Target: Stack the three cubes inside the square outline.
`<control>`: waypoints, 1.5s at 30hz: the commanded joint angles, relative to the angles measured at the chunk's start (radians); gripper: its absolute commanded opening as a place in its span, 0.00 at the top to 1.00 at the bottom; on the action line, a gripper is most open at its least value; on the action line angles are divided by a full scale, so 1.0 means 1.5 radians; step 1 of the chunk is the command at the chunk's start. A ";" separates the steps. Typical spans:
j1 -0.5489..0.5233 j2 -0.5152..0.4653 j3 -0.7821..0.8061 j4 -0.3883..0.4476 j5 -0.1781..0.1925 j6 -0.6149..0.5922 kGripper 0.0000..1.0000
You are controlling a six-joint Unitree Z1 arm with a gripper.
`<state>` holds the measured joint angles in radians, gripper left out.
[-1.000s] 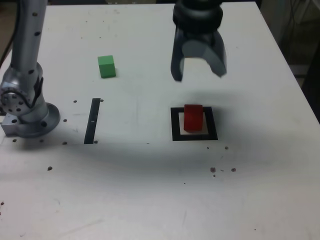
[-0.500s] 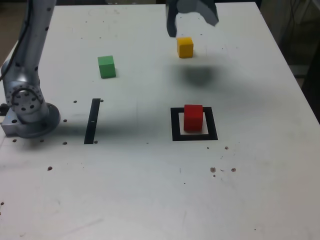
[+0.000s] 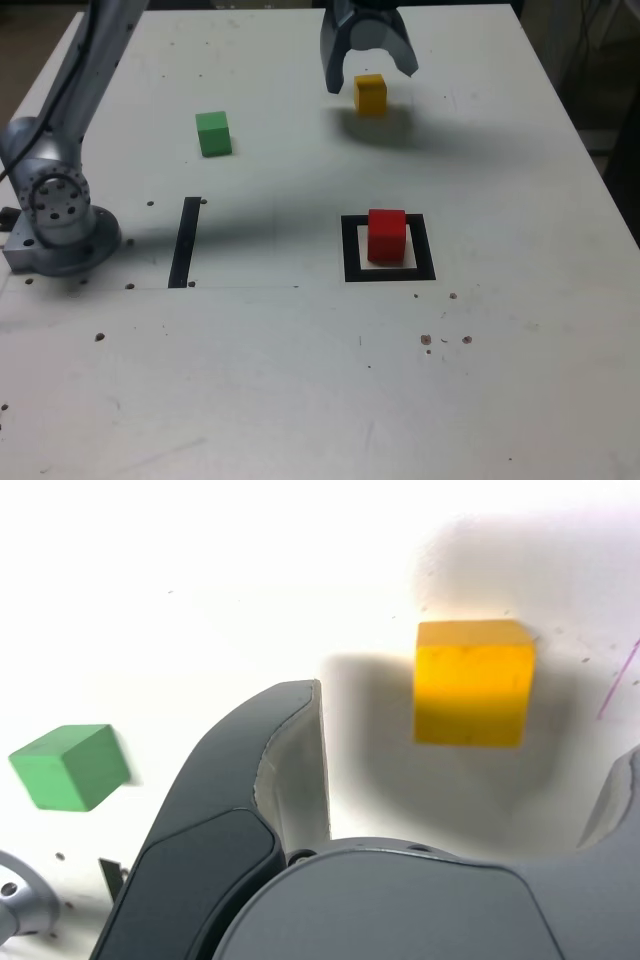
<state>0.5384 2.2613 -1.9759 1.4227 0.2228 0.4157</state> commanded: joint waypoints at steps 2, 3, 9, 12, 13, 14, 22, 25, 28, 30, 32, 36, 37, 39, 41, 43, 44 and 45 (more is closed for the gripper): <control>0.000 0.021 -0.013 0.006 0.002 0.002 0.03; 0.000 0.029 -0.018 0.007 0.004 0.002 0.04; 0.001 0.065 -0.039 0.003 0.021 0.002 0.10; 0.001 0.071 -0.043 0.003 0.024 0.002 0.14; 0.001 0.072 -0.044 0.003 0.024 0.001 0.16; 0.001 0.073 -0.044 0.003 0.023 0.001 0.17; 0.001 0.075 -0.052 0.004 0.016 -0.002 0.36; 0.001 0.075 -0.054 0.005 0.016 -0.004 0.40; 0.001 0.076 -0.055 0.004 0.016 -0.004 0.40; 0.001 0.078 -0.055 0.003 0.019 -0.003 0.40; 0.001 0.080 -0.055 0.002 0.022 -0.003 0.40; 0.000 0.080 -0.057 -0.003 0.031 -0.001 0.49; 0.000 0.079 -0.058 -0.005 0.033 0.001 0.52; 0.000 0.076 -0.060 -0.009 0.036 0.004 0.61; -0.001 0.074 -0.062 -0.012 0.036 0.009 0.67; -0.001 0.073 -0.063 -0.012 0.033 0.011 0.72; -0.001 0.072 -0.063 -0.011 0.029 0.012 0.74; -0.001 0.071 -0.062 -0.010 0.027 0.013 0.75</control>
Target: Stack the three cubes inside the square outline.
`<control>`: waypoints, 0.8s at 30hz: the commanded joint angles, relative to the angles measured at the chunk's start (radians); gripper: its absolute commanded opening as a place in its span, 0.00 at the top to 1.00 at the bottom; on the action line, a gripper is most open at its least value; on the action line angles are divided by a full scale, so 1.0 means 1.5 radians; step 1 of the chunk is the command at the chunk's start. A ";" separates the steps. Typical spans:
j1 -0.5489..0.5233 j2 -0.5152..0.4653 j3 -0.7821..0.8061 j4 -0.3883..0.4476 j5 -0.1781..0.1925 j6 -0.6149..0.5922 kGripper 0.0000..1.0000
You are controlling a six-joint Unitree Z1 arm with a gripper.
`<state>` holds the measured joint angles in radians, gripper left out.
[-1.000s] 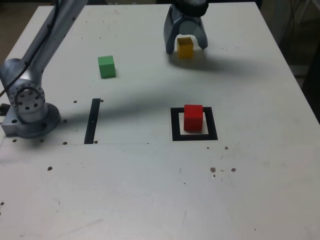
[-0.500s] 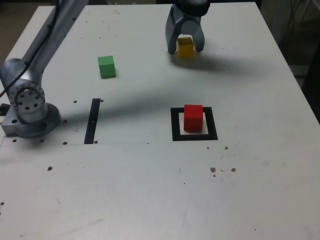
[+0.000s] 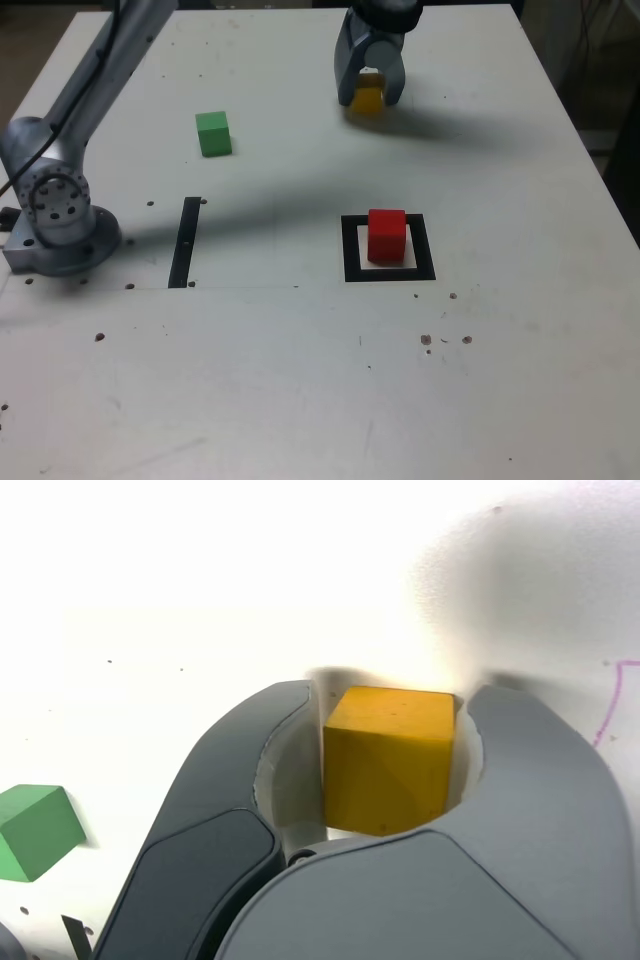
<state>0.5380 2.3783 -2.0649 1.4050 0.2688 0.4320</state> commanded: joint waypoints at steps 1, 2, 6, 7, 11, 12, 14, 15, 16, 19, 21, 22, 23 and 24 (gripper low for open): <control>-0.001 -0.009 -0.003 0.003 -0.007 0.003 0.76; -0.001 -0.012 -0.002 0.005 -0.010 0.004 0.77; -0.004 -0.031 -0.004 0.018 -0.018 0.007 0.78; -0.006 -0.039 -0.004 0.024 -0.018 0.008 0.78; -0.026 -0.083 -0.008 0.054 -0.020 0.004 0.78; -0.035 -0.095 -0.010 0.063 -0.020 0.001 0.78; -0.057 -0.120 -0.013 0.082 -0.020 -0.007 0.78; -0.070 -0.132 -0.014 0.091 -0.021 -0.013 0.78; -0.085 -0.144 -0.013 0.099 -0.021 -0.020 0.78; -0.141 -0.180 0.006 0.115 -0.025 -0.051 0.78; -0.178 -0.202 0.028 0.118 -0.030 -0.075 0.78; -0.197 -0.212 0.040 0.118 -0.033 -0.088 0.78; -0.216 -0.222 0.053 0.118 -0.036 -0.102 0.78; -0.236 -0.232 0.066 0.118 -0.040 -0.116 0.78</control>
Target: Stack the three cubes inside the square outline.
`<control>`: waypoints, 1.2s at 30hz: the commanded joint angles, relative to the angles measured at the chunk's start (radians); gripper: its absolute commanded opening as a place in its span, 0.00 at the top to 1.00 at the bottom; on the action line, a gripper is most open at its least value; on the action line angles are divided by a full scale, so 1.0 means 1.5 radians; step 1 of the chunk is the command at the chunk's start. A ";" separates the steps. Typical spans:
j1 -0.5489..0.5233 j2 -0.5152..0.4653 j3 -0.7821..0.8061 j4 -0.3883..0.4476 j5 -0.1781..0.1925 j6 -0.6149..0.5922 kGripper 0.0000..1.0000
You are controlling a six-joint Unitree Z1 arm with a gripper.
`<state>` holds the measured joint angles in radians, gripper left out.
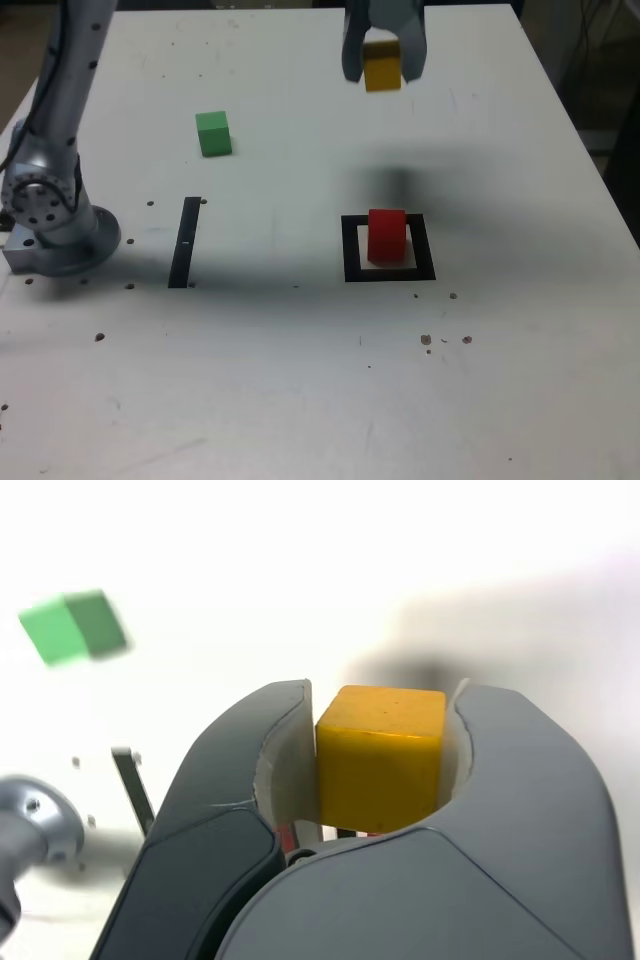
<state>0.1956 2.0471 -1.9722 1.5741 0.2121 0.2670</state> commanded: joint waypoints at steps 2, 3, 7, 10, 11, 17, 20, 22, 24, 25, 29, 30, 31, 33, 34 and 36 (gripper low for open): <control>-0.049 -0.027 0.027 0.004 -0.007 -0.036 0.78; -0.071 -0.033 0.035 0.004 -0.009 -0.053 0.78; -0.156 -0.041 0.050 0.003 -0.011 -0.120 0.78; -0.210 -0.033 0.049 0.003 -0.015 -0.167 0.78; -0.225 -0.028 0.048 0.003 -0.018 -0.181 0.78; -0.275 0.012 0.046 0.000 -0.040 -0.236 0.78; -0.280 0.026 0.056 -0.004 -0.043 -0.244 0.78; -0.279 0.032 0.065 -0.007 -0.044 -0.245 0.77; -0.279 0.036 0.074 -0.012 -0.042 -0.246 0.77; -0.279 0.038 0.078 -0.015 -0.042 -0.247 0.77; -0.278 0.044 0.091 -0.027 -0.041 -0.251 0.77; -0.278 0.045 0.094 -0.030 -0.041 -0.252 0.77; -0.277 0.046 0.097 -0.033 -0.041 -0.252 0.77; -0.276 0.048 0.100 -0.036 -0.040 -0.252 0.77; -0.275 0.049 0.101 -0.038 -0.040 -0.251 0.77; -0.272 0.050 0.103 -0.039 -0.039 -0.250 0.77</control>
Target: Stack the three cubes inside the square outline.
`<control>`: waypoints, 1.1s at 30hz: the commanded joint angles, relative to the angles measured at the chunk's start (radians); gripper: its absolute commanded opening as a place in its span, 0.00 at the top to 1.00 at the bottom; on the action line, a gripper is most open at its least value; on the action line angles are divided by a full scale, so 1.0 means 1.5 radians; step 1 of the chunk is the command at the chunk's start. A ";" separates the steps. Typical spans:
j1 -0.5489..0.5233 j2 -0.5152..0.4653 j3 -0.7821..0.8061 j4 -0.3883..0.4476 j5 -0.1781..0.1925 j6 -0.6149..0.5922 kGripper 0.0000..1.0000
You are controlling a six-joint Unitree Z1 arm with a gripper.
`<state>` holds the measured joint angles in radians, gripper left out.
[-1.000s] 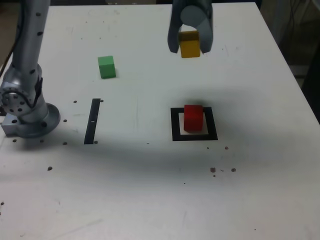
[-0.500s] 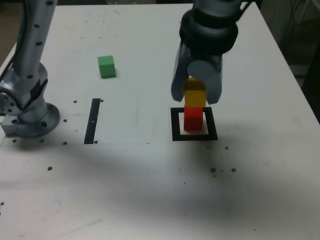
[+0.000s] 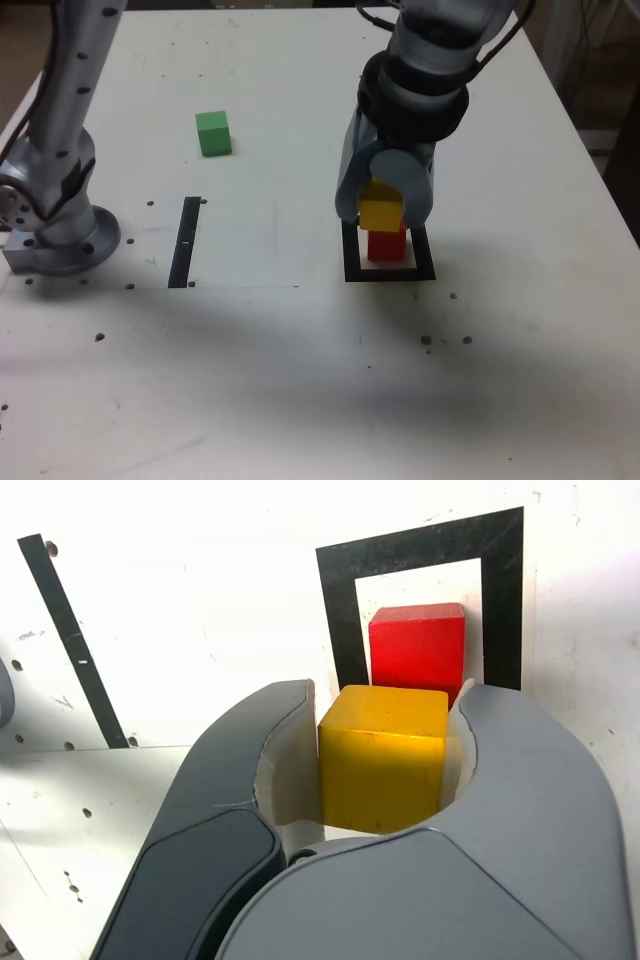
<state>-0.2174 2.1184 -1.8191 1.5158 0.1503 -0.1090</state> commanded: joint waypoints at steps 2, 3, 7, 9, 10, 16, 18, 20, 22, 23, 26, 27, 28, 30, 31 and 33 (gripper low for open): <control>0.009 0.004 0.003 -0.001 0.005 0.004 0.77; 0.012 0.005 0.003 -0.002 0.006 0.007 0.77; 0.025 0.009 0.004 -0.004 0.008 0.019 0.76; 0.030 0.011 0.004 -0.005 0.008 0.023 0.75; 0.032 0.011 0.004 -0.005 0.008 0.024 0.75; 0.034 0.013 0.006 -0.009 0.004 0.025 0.75; 0.034 0.014 0.009 -0.011 0.002 0.025 0.75; 0.034 0.014 0.011 -0.013 0.001 0.025 0.74; 0.034 0.015 0.013 -0.015 0.001 0.025 0.74; 0.034 0.016 0.014 -0.016 0.001 0.025 0.73; 0.035 0.017 0.016 -0.021 0.001 0.025 0.71; 0.035 0.018 0.017 -0.022 0.001 0.025 0.70; 0.035 0.019 0.017 -0.024 0.000 0.025 0.68; 0.035 0.019 0.018 -0.025 -0.001 0.027 0.63; 0.036 0.020 0.017 -0.025 -0.002 0.028 0.61; 0.037 0.021 0.017 -0.025 -0.003 0.030 0.58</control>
<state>-0.1647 2.1435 -1.7953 1.4787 0.1466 -0.0670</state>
